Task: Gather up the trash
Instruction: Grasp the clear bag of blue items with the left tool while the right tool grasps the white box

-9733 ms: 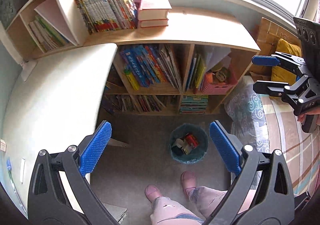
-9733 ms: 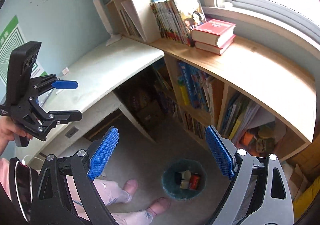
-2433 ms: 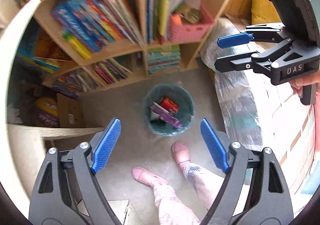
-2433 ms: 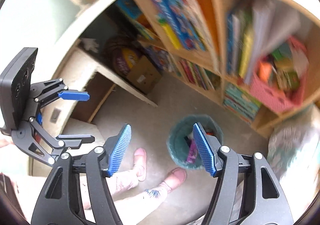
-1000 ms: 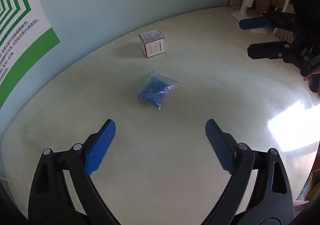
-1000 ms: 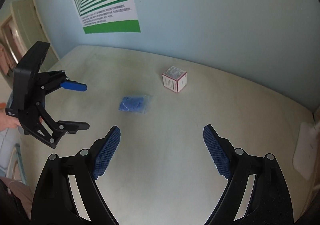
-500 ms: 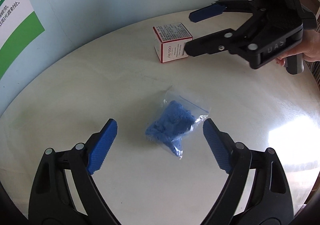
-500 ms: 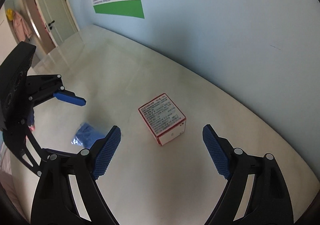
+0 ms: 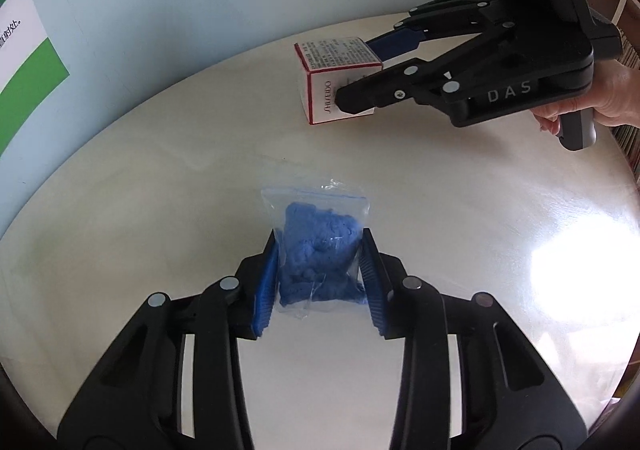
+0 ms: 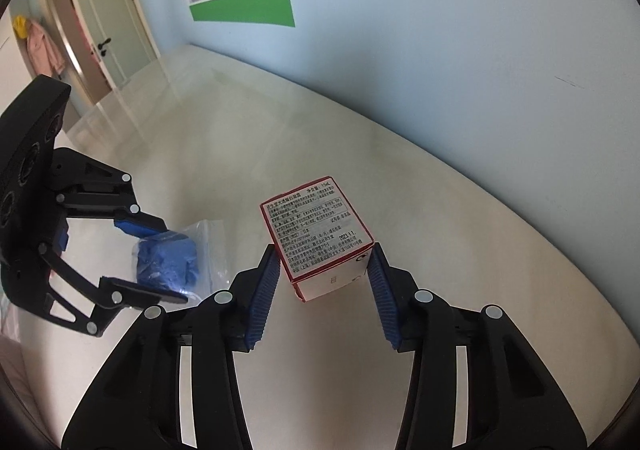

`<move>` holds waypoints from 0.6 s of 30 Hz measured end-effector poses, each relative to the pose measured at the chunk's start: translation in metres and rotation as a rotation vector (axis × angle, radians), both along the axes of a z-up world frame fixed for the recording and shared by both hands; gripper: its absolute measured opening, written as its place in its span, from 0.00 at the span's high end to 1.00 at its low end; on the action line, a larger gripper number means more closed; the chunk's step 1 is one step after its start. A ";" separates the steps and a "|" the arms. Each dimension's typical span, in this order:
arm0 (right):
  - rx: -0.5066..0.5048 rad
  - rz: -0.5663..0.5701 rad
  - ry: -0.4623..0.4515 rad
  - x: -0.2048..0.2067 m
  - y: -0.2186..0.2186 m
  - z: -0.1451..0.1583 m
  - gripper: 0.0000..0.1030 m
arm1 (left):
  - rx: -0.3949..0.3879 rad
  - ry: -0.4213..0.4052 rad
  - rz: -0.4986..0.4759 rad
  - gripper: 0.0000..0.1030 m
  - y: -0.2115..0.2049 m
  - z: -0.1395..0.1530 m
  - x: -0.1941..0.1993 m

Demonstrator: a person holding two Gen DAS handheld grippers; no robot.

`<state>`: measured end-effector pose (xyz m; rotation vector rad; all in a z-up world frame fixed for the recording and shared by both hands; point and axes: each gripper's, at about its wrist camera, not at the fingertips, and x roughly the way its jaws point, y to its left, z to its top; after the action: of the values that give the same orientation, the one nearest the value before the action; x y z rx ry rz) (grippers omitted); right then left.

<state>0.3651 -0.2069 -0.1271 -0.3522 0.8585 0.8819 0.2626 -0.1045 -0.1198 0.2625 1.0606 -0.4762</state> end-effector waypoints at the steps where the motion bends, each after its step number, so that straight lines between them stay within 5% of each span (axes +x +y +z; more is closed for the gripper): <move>1: 0.000 -0.013 -0.003 -0.005 -0.005 0.004 0.55 | -0.004 -0.004 -0.005 0.66 0.001 0.002 -0.003; 18: 0.034 -0.323 -0.037 -0.156 -0.086 0.048 0.55 | -0.041 -0.043 -0.208 0.66 0.014 0.036 -0.096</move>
<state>0.2091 -0.2927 -0.0788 -0.1918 0.8364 0.5876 0.1670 -0.0908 -0.0835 0.3473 0.9851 -0.6751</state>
